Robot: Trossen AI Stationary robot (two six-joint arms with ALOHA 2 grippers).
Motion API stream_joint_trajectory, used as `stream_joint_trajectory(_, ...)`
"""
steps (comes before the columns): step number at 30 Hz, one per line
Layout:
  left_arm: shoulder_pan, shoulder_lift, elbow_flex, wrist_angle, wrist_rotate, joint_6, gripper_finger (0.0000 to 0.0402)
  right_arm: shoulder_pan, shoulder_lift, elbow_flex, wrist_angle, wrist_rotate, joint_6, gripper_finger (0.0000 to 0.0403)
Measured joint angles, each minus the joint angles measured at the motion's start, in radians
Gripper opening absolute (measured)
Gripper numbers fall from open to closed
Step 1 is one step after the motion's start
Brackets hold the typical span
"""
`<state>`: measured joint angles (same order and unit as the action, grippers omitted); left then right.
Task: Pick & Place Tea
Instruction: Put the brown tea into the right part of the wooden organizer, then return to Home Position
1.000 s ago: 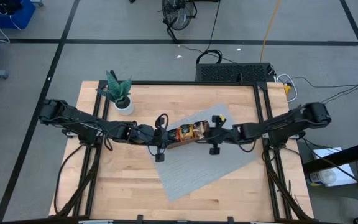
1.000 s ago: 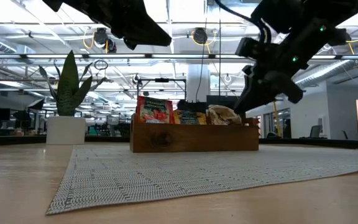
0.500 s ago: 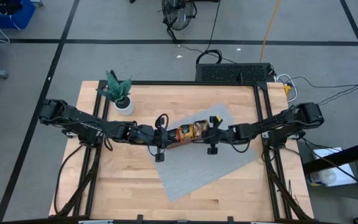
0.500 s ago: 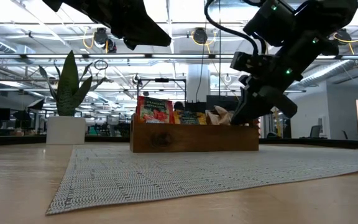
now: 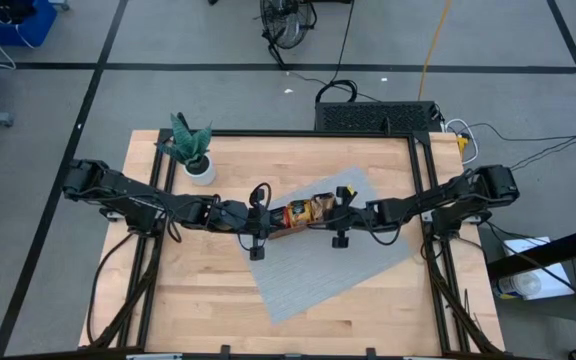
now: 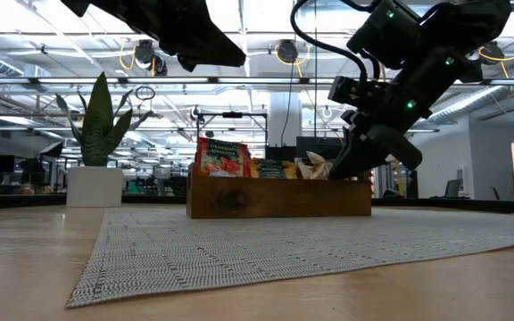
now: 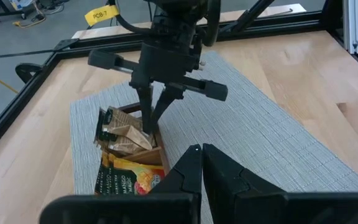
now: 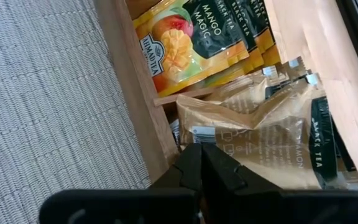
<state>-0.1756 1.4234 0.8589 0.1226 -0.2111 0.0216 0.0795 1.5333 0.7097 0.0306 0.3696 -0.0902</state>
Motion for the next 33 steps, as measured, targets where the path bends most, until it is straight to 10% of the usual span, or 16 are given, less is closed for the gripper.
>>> stream_joint_trajectory(24,-0.020,-0.152,-0.007,0.002,0.051,0.053,0.0021,0.027,-0.342,-0.059,0.050,-0.070,0.074,0.0000)
stream_joint_trajectory(33,-0.022,-0.574,-0.454,0.257,0.054,0.068,0.0021,0.048,-0.787,-0.359,0.308,-0.135,0.086,0.0000)
